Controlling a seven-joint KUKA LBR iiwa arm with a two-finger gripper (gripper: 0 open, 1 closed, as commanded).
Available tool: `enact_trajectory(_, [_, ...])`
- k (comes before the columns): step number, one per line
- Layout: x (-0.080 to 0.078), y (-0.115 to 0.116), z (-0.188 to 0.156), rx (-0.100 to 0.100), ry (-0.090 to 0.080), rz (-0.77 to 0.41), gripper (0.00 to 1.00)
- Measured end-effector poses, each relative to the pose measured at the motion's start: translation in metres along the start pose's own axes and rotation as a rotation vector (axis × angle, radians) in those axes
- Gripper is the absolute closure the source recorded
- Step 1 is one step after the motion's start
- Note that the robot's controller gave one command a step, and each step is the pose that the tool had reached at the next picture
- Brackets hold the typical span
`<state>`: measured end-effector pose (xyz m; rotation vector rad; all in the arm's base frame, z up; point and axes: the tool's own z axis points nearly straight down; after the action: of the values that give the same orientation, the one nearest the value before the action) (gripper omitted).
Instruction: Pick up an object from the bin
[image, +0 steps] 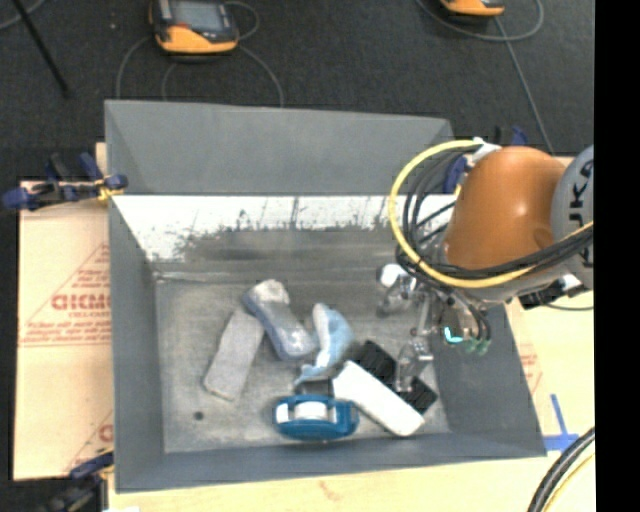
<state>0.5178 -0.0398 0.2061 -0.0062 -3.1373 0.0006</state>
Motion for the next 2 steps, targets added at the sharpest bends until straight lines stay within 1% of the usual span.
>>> enact_trajectory(1, [-0.002,0.0,-0.004,0.001,-0.008,-0.001,0.0])
enact_trajectory(2, [0.021,-0.001,0.065,-0.001,-0.011,0.076,0.0])
